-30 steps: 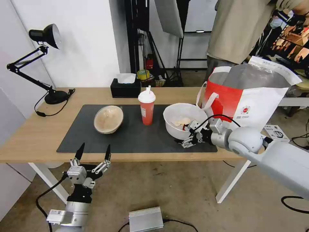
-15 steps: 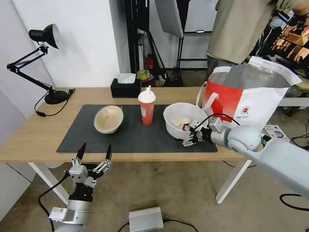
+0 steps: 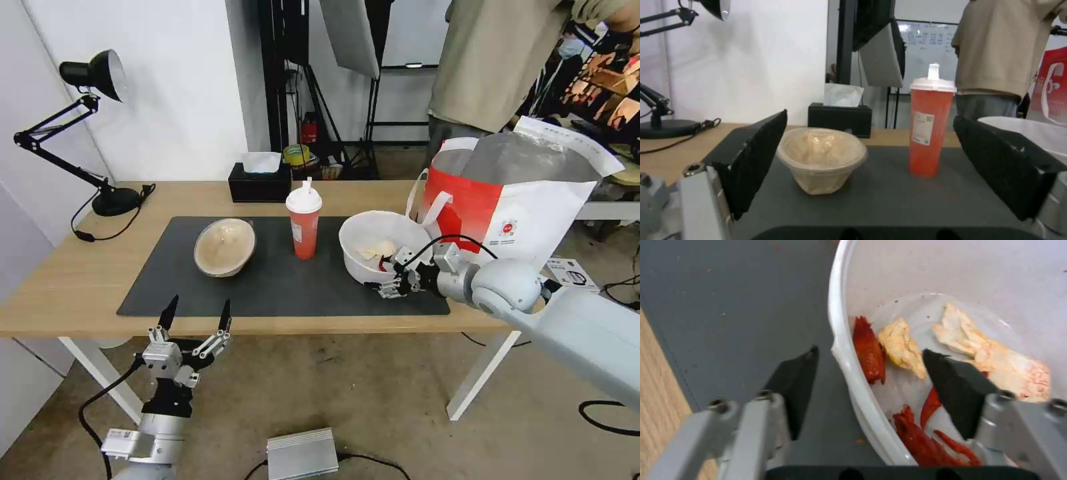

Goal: Pick up the trash from the table and place it into the takeout bag.

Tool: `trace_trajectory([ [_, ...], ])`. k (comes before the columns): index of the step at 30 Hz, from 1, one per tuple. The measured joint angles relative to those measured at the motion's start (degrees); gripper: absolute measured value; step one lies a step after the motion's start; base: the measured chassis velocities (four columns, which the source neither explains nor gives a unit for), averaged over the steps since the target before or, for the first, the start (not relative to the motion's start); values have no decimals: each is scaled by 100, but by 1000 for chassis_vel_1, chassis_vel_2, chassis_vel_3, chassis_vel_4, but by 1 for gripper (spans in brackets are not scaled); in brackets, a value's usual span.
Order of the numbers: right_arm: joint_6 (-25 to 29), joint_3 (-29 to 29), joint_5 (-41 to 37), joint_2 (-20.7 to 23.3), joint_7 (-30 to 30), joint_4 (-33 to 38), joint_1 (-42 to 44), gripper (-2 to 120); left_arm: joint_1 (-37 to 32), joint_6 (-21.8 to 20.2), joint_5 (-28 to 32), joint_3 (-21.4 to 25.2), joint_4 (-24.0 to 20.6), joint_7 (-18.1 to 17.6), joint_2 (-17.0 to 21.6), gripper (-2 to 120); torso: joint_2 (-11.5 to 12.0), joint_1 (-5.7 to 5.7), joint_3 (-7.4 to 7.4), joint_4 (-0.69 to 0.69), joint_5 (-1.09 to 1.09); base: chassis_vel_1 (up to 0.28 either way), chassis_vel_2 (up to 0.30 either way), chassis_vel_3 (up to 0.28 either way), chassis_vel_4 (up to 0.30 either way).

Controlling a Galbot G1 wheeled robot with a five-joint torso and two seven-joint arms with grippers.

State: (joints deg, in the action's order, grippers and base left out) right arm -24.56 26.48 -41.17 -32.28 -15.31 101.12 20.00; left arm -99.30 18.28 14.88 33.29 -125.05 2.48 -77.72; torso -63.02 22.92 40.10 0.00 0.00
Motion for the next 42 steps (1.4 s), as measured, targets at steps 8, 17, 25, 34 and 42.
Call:
trace_trajectory([
  [8, 7, -6, 4, -12, 2, 30, 23, 32, -49, 18, -37, -8, -29, 6, -50, 100, 0, 0, 0, 0, 0, 0, 0, 0, 0],
  [17, 26, -15, 13, -23, 18, 56, 32, 0, -76, 76, -103, -45, -34, 14, -102, 100, 0, 1, 0, 0, 0, 0, 0, 0, 0],
  [25, 38, -22, 12, -26, 17, 112, 40, 0, -76, 89, -106, -37, -32, 14, -103, 100, 1, 1, 0, 0, 0, 0, 0, 0, 0],
  [34, 47, -31, -18, -20, 14, 221, 22, 0, -83, 108, -110, -29, -32, 14, -115, 100, 0, 1, 0, 0, 0, 0, 0, 0, 0],
  [42, 77, -39, -49, 11, 14, 296, -27, 0, -78, 109, -122, -29, -31, 13, -113, 100, 1, 1, 1, 0, 0, 0, 0, 0, 0],
])
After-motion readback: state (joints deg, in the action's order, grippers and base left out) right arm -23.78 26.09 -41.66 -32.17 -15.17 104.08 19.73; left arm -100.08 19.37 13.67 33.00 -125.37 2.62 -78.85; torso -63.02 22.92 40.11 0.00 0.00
